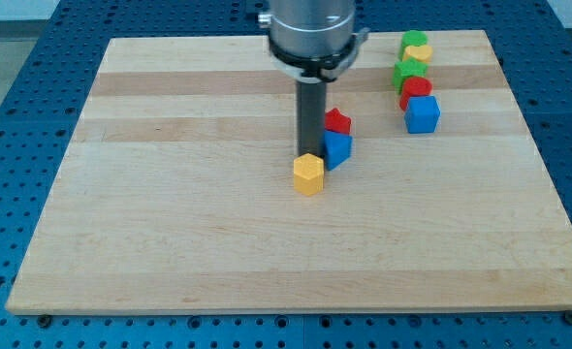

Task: Push red star and blue triangle towards blue cube

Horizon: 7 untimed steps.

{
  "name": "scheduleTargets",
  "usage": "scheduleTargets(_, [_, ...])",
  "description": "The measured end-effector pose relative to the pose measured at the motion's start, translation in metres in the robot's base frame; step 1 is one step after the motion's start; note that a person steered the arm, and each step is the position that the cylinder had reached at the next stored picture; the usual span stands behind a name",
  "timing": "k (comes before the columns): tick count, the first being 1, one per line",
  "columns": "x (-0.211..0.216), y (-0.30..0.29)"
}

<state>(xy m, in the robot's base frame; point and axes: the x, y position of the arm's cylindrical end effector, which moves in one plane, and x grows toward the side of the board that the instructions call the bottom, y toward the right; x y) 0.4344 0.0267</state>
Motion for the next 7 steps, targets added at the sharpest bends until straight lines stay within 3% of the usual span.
scheduleTargets(1, [0.0,0.032])
scheduleTargets(3, [0.002,-0.064])
scheduleTargets(4, [-0.023,-0.094])
scheduleTargets(5, [-0.043,-0.086])
scheduleTargets(7, [-0.043,-0.02])
